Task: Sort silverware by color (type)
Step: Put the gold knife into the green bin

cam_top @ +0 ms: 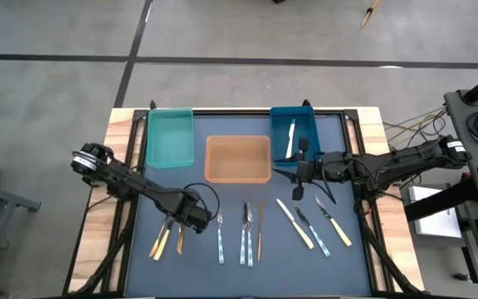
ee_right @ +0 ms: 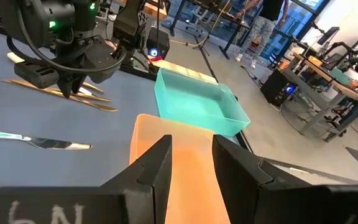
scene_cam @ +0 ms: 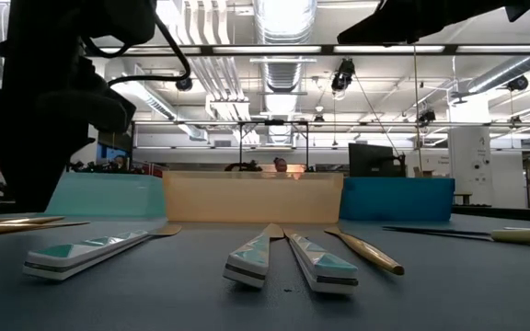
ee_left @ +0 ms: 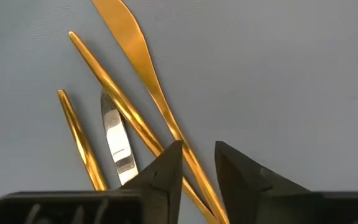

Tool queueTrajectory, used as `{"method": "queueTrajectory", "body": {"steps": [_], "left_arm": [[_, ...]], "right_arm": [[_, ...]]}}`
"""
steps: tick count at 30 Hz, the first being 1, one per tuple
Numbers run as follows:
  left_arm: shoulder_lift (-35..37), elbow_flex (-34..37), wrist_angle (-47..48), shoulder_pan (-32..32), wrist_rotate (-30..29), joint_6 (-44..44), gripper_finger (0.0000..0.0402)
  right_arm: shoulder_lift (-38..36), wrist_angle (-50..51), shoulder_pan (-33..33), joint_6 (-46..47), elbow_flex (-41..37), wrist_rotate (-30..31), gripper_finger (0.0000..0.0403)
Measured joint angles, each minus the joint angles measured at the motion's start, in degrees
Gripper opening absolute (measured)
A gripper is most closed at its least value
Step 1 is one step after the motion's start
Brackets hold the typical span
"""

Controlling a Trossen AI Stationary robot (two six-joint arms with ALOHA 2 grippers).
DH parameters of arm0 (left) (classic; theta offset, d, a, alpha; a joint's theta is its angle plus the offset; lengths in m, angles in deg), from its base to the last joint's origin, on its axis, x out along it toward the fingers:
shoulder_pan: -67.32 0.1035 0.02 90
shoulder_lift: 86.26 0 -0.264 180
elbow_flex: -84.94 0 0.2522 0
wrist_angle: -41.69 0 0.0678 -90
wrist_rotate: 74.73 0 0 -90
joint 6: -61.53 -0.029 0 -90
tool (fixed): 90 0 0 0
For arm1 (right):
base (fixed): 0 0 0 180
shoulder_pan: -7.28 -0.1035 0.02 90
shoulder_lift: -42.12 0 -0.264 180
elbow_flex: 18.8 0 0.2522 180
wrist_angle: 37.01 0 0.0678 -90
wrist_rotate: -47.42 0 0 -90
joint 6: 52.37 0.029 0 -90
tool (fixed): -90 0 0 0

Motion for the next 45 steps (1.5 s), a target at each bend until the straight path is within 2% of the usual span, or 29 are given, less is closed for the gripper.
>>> {"method": "queueTrajectory", "body": {"steps": [6, 10, 45], "left_arm": [[-0.1, 0.4, 0.1, 0.0, -0.8, 0.0, 0.0126], [-0.1, 1.3, 0.0, -0.3, -0.9, 0.1, 0.0138], [-0.1, 3.3, -3.1, -0.4, -2.5, 2.5, 0.0139]], "right_arm": [[0.0, 0.0, 0.0, 0.0, 0.0, 0.0, 0.0107], [0.0, 0.0, 0.0, 0.0, 0.0, 0.0, 0.0107], [0.0, 0.5, 0.0, 0.0, 0.0, 0.1, 0.0107]]}}
